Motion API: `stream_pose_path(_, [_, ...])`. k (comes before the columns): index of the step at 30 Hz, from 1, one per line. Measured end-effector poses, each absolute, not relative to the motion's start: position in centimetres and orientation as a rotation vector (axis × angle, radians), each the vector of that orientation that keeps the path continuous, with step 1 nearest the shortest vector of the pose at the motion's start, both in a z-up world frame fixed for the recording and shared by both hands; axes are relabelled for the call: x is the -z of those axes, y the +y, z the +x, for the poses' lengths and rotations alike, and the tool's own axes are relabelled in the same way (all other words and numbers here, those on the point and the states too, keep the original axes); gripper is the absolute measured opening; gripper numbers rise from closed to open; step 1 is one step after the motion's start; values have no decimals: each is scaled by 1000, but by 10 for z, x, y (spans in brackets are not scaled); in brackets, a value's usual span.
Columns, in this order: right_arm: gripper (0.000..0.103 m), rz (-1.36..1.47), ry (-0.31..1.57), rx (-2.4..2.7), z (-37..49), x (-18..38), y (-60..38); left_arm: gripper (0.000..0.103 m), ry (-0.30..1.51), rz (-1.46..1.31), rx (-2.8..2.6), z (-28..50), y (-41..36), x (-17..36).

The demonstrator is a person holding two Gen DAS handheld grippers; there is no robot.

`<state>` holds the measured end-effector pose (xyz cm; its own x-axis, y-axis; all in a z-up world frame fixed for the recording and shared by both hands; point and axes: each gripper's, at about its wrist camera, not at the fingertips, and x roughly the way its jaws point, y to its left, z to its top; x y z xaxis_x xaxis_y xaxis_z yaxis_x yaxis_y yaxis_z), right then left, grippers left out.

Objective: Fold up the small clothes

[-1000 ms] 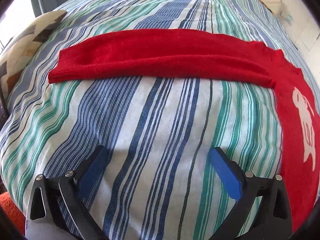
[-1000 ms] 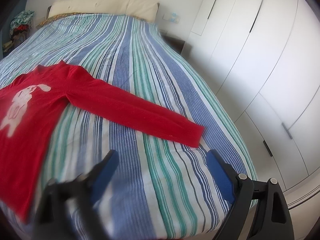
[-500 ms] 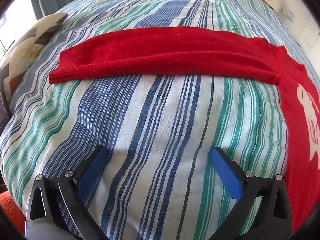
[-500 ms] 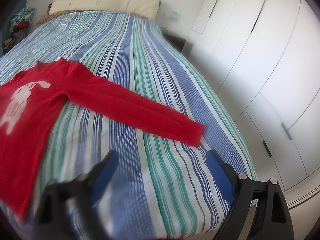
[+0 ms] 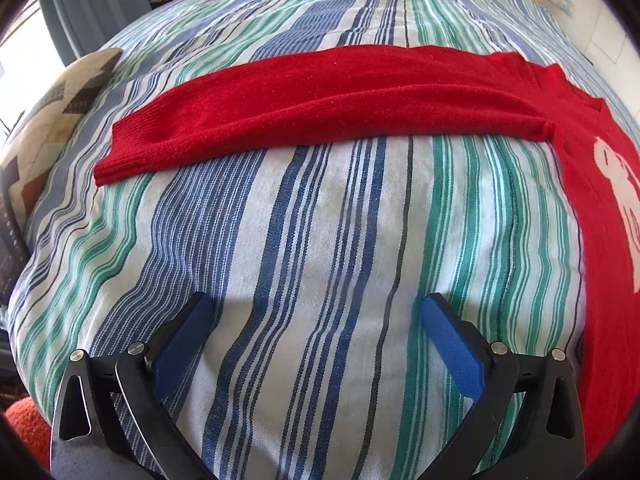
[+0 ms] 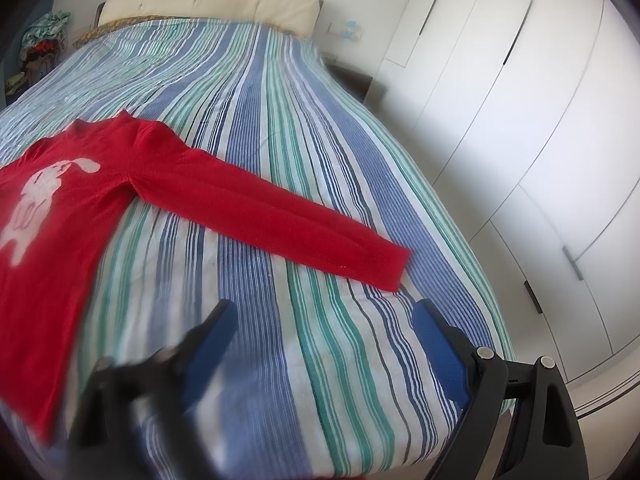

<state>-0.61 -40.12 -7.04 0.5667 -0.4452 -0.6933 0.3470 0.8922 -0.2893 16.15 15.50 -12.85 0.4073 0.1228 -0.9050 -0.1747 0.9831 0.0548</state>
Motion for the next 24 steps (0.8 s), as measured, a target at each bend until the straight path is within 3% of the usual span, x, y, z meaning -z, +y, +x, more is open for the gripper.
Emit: stream_pose_path(24, [88,-123,853,466,-6,73,-403,103,1120,-51,-166,158,158,130])
